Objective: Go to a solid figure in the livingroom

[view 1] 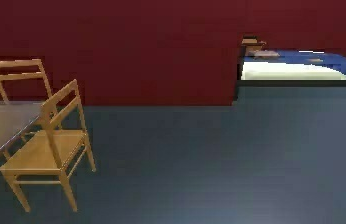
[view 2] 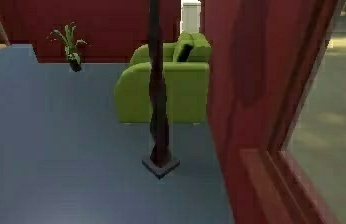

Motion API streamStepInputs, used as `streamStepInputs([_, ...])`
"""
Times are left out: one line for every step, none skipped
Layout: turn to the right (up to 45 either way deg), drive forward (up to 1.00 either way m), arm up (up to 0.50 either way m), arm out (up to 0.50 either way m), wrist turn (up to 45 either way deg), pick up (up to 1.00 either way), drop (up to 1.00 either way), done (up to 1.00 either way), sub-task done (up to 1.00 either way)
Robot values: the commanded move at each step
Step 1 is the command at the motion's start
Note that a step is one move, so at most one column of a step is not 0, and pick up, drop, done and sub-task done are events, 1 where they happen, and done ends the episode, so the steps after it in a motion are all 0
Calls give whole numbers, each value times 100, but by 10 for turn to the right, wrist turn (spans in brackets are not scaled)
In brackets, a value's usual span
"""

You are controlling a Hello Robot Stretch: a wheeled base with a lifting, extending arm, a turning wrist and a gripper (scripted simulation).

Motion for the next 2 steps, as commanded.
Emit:
streamStepInputs([450, 0, 0, 0, 0, 0, 0, 0, 0])
streamStepInputs([30, 0, 0, 0, 0, 0, 0, 0, 0])
